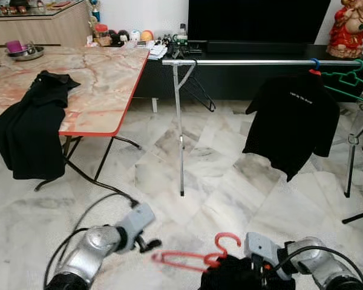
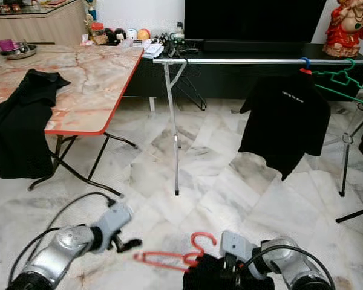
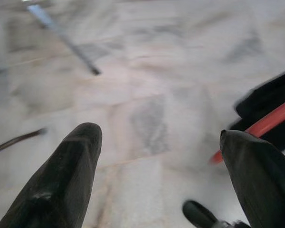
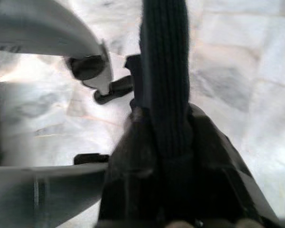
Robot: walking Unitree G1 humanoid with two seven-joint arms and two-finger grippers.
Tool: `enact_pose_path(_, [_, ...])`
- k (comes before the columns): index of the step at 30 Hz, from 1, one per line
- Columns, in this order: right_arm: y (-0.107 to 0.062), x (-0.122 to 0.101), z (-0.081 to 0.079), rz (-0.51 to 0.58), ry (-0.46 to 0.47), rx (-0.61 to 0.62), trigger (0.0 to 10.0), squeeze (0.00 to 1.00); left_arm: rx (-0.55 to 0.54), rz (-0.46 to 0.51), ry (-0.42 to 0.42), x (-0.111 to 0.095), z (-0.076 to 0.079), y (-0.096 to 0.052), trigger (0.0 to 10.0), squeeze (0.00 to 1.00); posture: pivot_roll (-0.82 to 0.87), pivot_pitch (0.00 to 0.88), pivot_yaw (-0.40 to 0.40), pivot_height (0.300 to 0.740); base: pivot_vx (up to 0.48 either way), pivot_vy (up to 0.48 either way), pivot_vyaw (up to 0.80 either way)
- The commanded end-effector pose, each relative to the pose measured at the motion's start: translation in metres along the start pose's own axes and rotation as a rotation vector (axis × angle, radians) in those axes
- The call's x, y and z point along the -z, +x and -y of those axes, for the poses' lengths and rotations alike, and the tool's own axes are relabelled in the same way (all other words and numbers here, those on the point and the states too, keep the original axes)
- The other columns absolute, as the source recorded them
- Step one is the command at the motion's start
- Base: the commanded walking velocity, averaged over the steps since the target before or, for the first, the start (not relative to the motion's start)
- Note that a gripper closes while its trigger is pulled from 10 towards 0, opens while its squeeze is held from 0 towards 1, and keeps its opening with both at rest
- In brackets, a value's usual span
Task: Hang hanger
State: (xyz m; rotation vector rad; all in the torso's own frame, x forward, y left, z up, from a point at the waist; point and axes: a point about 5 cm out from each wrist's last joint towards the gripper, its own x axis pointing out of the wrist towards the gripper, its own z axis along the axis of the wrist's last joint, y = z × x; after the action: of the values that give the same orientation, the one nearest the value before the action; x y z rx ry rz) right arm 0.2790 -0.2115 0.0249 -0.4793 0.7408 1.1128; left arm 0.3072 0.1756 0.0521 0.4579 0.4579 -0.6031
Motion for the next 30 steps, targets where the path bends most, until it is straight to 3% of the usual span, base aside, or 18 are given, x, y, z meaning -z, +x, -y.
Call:
enact_pose_path(1, [-0.015,-0.007,0.021,0.015,0.005,0.18,0.0,0.0,-0.147,-0.006,-0.068,0.01,-0.013,-0.004,10.0,0.0,0.11,0.034,-0.035,0.74,0.0,0.0,0.0])
enact_pose_path(4, [-0.019,-0.009,0.026,0.013,0.017,0.222,0.0,0.0,-0.204,-0.03,-0.084,0.018,-0.016,-0.006,10.0,0.0,0.11,0.033,-0.034,0.74,0.0,0.0,0.0])
enact_pose_path(6, [-0.021,-0.016,0.031,0.044,0.022,0.253,0.0,0.0,-0.229,-0.051,-0.143,0.027,-0.014,-0.006,10.0,0.0,0.11,0.035,-0.034,0.74,0.0,0.0,0.0])
enact_pose_path(11, [-0.026,-0.051,0.042,0.184,-0.006,0.279,0.0,0.0,-0.117,-0.116,-0.093,0.043,0.014,0.003,10.0,0.0,0.1,0.039,-0.034,0.74,0.0,0.0,0.0])
enact_pose_path(14, [-0.032,-0.079,0.047,0.264,-0.066,0.275,0.0,0.0,-0.054,-0.081,-0.104,0.037,0.03,0.013,10.0,0.0,0.1,0.045,-0.039,0.74,0.0,0.0,0.0])
enact_pose_path(25, [-0.053,-0.132,0.045,0.385,-0.202,0.261,0.0,0.0,-0.073,-0.015,-0.112,0.012,0.039,0.033,10.0,0.0,0.08,0.053,-0.053,0.74,0.0,0.0,0.0])
enact_pose_path(30, [-0.055,-0.15,0.04,0.42,-0.237,0.255,0.0,0.0,-0.059,-0.005,-0.118,0.007,0.043,0.037,10.0,0.0,0.08,0.056,-0.054,0.74,0.0,0.0,0.0])
